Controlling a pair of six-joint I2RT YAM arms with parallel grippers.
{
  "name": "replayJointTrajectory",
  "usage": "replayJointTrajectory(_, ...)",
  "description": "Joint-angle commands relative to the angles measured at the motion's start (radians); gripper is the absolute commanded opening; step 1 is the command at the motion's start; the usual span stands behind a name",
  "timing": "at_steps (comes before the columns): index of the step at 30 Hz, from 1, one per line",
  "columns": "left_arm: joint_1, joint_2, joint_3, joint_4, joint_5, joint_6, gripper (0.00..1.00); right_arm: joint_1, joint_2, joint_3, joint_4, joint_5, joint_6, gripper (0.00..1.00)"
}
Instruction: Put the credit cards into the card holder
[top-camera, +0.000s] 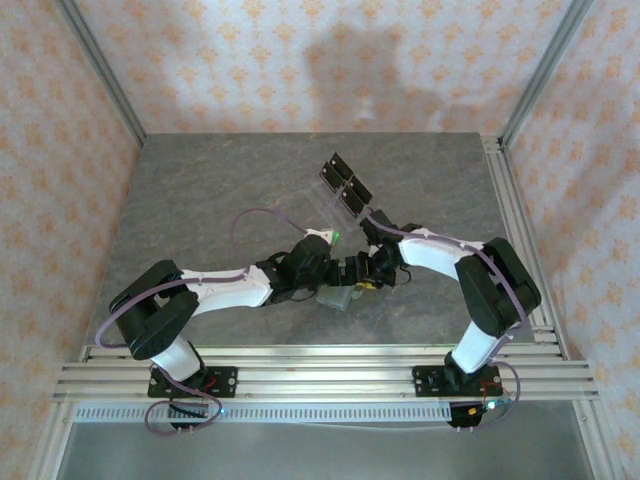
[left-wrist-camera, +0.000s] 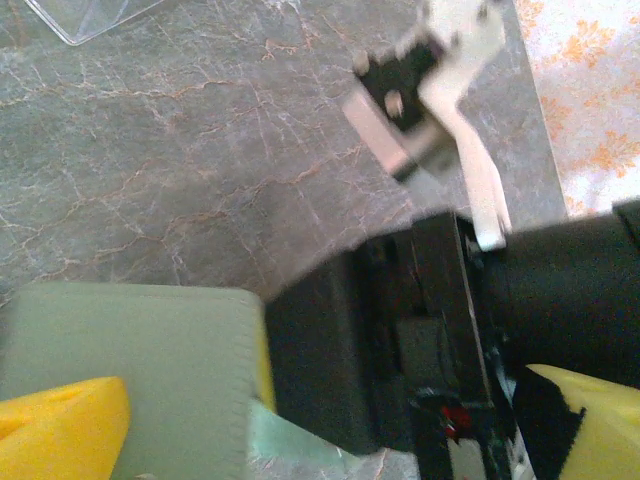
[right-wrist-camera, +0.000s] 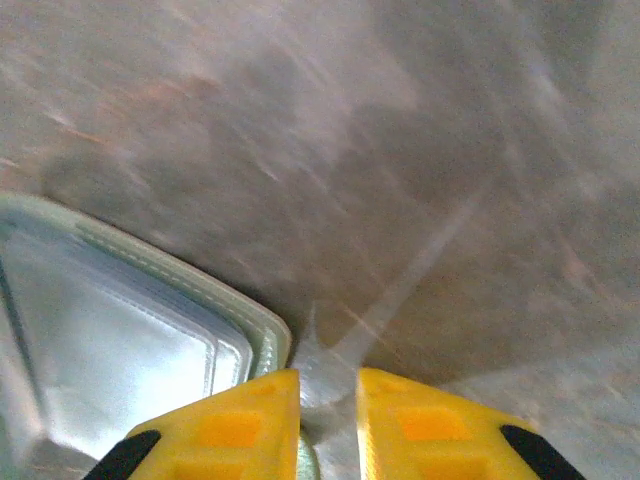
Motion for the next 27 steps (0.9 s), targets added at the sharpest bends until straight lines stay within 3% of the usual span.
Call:
replayJointTrajectory(1,-0.006,-0.040,-0.004,0.023,-0.031,-0.004,1.00,0.009,-0.019,0.038,0.152,-0.009,-0.032,0.21)
replayJointTrajectory(11,-0.006,-0.113,-0.003,-0.032,-0.099,0.027,1.00,0.004,-0.037,0.027,0.124,0.020,-0.047,0.23)
replayJointTrajectory(18,0.014,-0.243,-0.016,-0.151,-0.200,0.064,1.00,-0.015,-0.150,0.021,0.040,0.068,-0.070,0.29)
replayJointTrajectory(22,0.072,-0.308,-0.007,-0.302,-0.279,0.061,1.00,-0.006,-0.232,0.009,-0.001,0.062,-0.070,0.29)
replayJointTrajectory(27,0.185,-0.315,0.034,-0.483,-0.298,0.111,1.00,0.071,-0.269,0.030,-0.040,0.061,-0.057,0.28)
